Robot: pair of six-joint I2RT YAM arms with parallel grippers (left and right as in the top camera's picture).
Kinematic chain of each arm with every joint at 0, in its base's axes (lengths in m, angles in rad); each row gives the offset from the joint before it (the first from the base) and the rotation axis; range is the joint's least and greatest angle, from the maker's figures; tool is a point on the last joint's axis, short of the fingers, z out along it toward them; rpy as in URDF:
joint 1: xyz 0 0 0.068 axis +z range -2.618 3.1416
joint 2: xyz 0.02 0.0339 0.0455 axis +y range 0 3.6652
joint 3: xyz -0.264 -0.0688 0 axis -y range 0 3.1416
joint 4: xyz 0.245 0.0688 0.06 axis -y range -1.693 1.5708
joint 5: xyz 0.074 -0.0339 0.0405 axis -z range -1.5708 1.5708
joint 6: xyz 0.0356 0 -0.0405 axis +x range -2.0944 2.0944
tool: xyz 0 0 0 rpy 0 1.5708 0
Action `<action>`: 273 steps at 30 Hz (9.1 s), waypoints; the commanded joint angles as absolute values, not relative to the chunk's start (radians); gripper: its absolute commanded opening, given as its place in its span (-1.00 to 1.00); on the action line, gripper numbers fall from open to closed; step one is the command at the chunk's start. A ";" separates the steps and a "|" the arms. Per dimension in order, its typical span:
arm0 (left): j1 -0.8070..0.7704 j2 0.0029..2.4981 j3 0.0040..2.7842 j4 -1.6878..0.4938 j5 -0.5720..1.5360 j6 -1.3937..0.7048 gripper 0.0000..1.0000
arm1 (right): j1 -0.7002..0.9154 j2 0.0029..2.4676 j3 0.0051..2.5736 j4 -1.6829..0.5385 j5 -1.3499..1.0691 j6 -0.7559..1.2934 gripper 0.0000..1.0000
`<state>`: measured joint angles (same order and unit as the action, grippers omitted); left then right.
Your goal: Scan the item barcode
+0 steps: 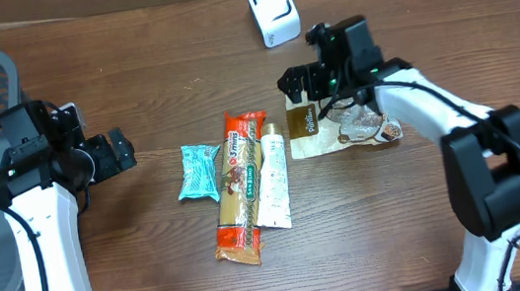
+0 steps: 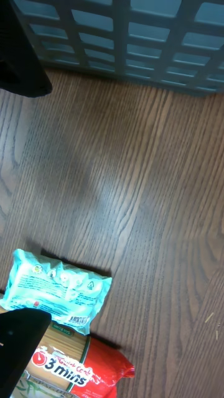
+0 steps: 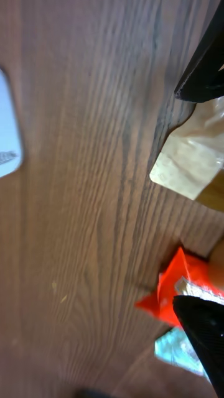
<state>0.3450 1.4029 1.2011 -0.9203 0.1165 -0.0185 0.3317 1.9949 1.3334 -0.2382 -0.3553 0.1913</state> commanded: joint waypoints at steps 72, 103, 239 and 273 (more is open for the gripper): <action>0.345 1.402 1.207 -0.918 0.124 0.000 0.99 | -0.263 1.831 0.912 -0.616 -0.683 -0.131 0.78; 0.345 1.402 1.207 -0.918 0.124 0.000 0.99 | -0.095 2.079 0.897 -0.295 -0.921 0.082 -0.93; 0.345 1.402 1.207 -0.917 0.124 0.000 0.99 | 0.400 1.539 1.406 -0.422 0.031 0.035 -0.93; 0.345 1.402 1.207 -0.918 0.124 0.000 0.99 | -0.371 1.377 0.743 -0.555 -0.419 0.393 -0.88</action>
